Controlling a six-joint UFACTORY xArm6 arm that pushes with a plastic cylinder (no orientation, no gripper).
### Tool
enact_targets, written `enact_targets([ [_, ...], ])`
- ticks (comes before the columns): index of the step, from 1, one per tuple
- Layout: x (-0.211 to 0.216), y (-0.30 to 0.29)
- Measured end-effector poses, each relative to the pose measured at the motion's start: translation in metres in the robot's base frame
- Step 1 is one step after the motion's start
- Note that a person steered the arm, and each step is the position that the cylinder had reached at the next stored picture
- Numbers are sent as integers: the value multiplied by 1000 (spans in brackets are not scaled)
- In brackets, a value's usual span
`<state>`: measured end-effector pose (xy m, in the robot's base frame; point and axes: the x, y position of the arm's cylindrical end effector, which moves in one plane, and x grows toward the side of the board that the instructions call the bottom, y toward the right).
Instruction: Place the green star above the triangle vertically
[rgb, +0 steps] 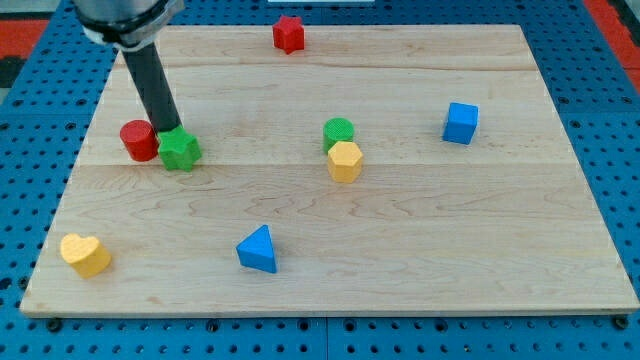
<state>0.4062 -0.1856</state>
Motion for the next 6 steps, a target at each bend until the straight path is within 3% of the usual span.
enact_targets([
  [1,22,-1],
  [2,48,55],
  [3,65,23],
  [4,100,36],
  [6,85,161],
])
